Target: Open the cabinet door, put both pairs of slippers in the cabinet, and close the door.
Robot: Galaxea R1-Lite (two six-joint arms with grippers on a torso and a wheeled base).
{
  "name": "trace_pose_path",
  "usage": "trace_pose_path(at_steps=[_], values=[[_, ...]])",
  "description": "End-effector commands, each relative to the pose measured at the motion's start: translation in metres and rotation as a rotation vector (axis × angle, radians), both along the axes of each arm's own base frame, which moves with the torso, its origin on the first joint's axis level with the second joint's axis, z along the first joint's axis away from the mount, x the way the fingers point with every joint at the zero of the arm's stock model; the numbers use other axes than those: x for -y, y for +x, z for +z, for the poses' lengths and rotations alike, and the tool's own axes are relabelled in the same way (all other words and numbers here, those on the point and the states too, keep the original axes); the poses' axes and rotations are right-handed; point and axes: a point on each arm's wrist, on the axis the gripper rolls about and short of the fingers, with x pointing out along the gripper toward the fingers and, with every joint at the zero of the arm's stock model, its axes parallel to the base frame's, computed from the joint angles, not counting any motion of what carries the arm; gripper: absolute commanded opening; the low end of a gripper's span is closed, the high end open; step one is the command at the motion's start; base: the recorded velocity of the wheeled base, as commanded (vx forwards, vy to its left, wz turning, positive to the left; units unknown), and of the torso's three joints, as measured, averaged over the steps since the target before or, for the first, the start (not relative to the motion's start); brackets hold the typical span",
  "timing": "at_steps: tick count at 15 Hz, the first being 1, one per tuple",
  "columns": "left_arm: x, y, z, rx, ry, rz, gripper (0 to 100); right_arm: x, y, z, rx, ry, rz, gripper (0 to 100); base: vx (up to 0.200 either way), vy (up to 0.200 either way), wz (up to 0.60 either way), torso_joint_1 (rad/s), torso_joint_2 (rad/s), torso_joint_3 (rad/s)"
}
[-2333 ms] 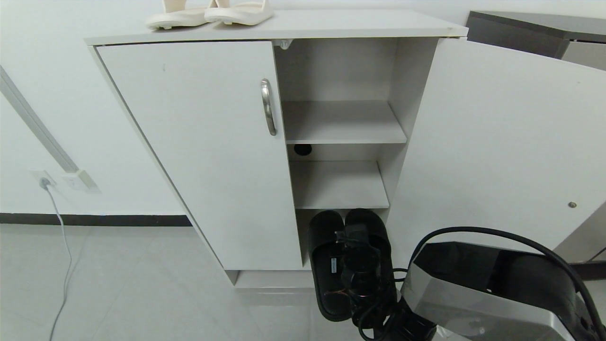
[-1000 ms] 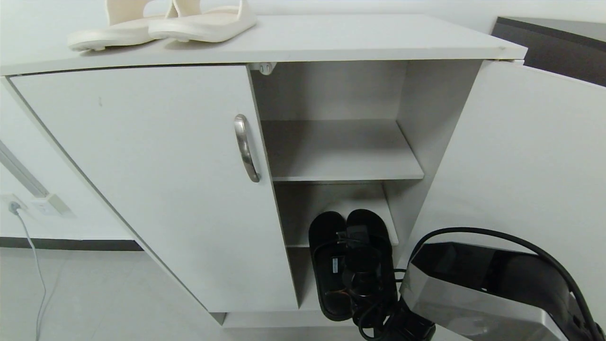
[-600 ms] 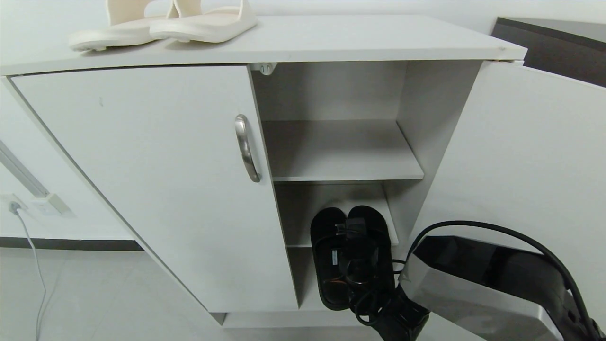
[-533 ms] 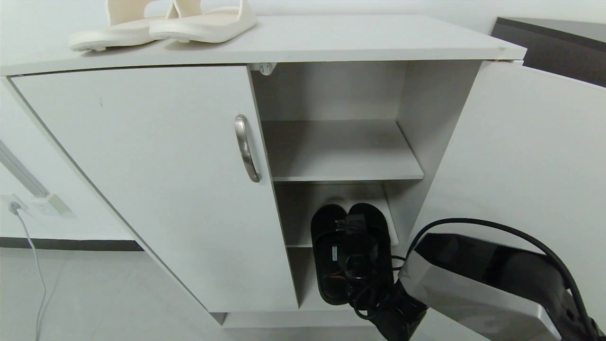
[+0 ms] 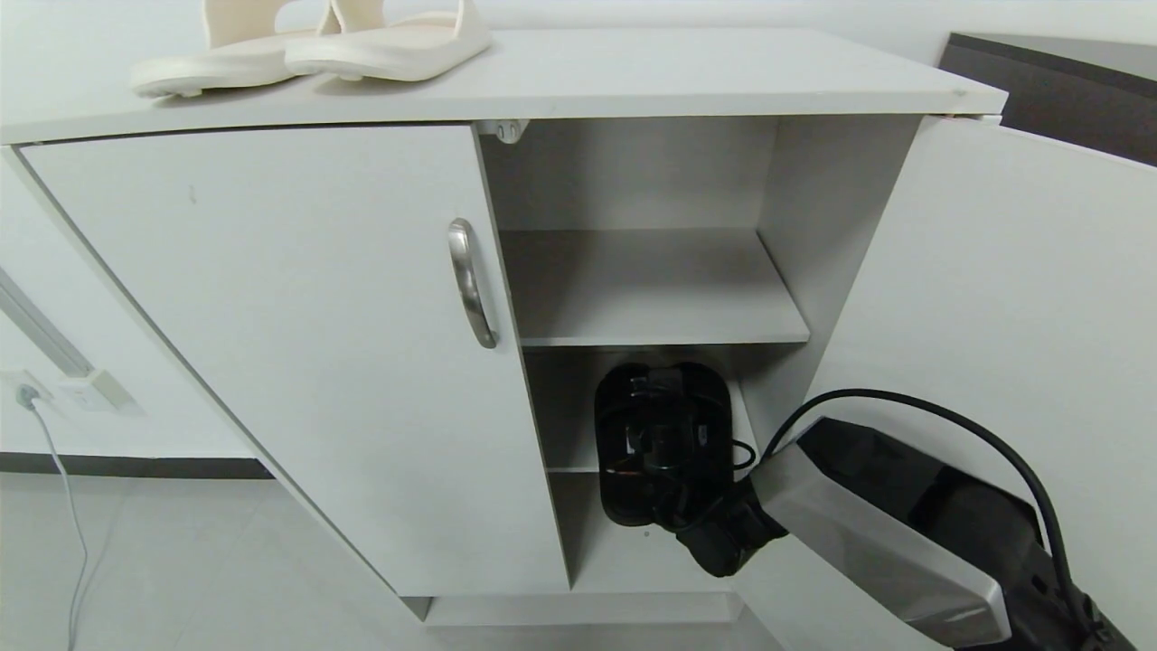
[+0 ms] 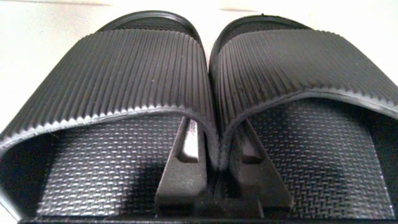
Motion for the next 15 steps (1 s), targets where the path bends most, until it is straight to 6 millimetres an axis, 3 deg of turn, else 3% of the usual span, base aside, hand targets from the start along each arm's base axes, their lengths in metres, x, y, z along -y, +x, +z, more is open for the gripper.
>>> trace_pose_path(at_steps=[1,4,15], values=[[0.0,0.0,0.0,-0.001,0.0,0.0,0,-0.001,0.014,0.011,0.02,0.018,-0.012,0,0.0,0.0,0.0,0.0,0.0,0.0],[0.0,0.0,0.0,-0.001,0.0,0.0,0,0.0,0.028,0.017,0.032,0.03,-0.017,0,0.0,0.0,0.0,0.0,0.0,0.0],[0.0,0.0,0.0,-0.001,0.0,0.013,0,0.0,0.041,0.004,0.019,0.024,0.001,0,0.0,0.0,0.0,0.0,0.0,0.0]])
